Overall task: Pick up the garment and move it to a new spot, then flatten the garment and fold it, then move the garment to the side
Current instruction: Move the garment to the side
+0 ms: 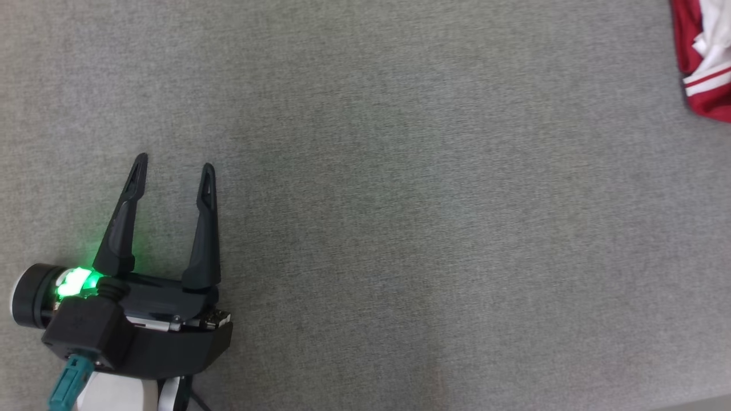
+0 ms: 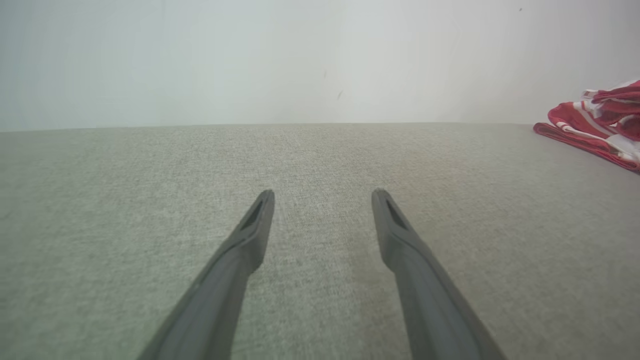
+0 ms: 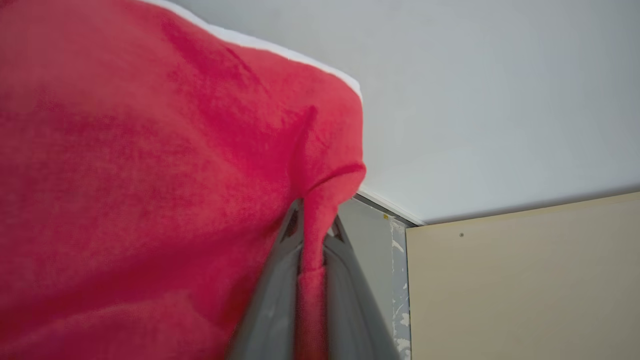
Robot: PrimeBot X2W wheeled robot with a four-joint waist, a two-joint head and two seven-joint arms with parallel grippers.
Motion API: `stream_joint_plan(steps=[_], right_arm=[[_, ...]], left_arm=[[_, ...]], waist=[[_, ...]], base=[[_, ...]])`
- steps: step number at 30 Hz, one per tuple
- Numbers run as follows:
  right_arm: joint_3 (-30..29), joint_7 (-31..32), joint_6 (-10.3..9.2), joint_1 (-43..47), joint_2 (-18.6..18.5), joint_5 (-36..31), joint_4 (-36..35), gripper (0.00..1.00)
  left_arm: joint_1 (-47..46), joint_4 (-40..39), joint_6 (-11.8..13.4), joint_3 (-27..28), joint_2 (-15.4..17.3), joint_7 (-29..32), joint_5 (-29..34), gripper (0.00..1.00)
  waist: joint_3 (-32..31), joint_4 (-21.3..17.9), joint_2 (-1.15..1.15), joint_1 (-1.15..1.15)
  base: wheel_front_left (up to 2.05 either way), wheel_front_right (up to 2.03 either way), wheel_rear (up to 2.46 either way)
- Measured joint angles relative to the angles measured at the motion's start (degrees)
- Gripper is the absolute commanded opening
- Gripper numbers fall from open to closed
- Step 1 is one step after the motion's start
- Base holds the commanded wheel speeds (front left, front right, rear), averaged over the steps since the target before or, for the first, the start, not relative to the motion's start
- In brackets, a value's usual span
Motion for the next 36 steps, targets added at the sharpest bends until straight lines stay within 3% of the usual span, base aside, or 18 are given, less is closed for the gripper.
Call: stream_joint_plan(steps=[1,2,3,4,12,20,27,36], right_arm=[[-0.04,-0.04,0.0,-0.28,0.19,-0.52,0.96,0.0],[-0.19,-0.48,0.0,-0.74,0.3,-1.24,1.87,0.27],[-0.3,-0.82,0.0,-1.01,0.4,-1.9,2.44,0.71],[-0.35,-1.21,0.0,-1.35,0.62,-2.5,3.31,1.0],[-3.99,-8.34,0.0,-4.6,4.85,-7.28,6.59,1.0],[-9.99,-14.05,0.0,-2.82,13.33,-6.25,6.87,1.0],[-15.49,-15.83,0.0,5.89,22.15,-6.25,1.19,1.0],[-28.71,-15.92,0.0,24.83,32.36,-10.63,-10.95,1.0]], left_arm=[[-0.01,-0.05,0.0,-0.03,-0.03,0.0,0.01,1.0],[-0.01,-0.09,0.0,-0.02,-0.09,0.0,0.08,1.0],[-0.03,-0.1,0.0,-0.03,-0.16,0.0,0.09,1.0],[-0.04,-0.09,0.0,-0.05,-0.23,0.0,0.09,1.0],[0.4,1.59,0.0,0.89,-0.8,0.0,0.07,1.0],[3.72,3.82,0.01,3.01,-1.91,0.0,-0.77,1.0],[8.96,6.59,0.19,6.47,-2.65,0.0,-2.04,1.0],[11.76,9.01,0.18,7.54,-2.99,0.0,-2.04,1.0]], waist=[[0.17,0.19,0.0,0.0],[0.31,0.38,0.0,0.0],[0.41,0.56,0.0,0.0],[0.48,0.74,0.0,0.0],[-1.89,1.17,0.0,0.0],[-7.05,1.28,0.0,0.0],[-14.3,1.5,-0.01,-0.01],[-23.76,2.61,-0.02,-0.02]], base=[[0.0,0.0,0.0],[0.0,0.0,0.0],[0.0,0.0,0.0],[0.0,0.0,0.0],[0.0,0.0,0.0],[0.0,0.0,0.0],[0.0,0.0,0.0],[0.0,0.0,0.0]])
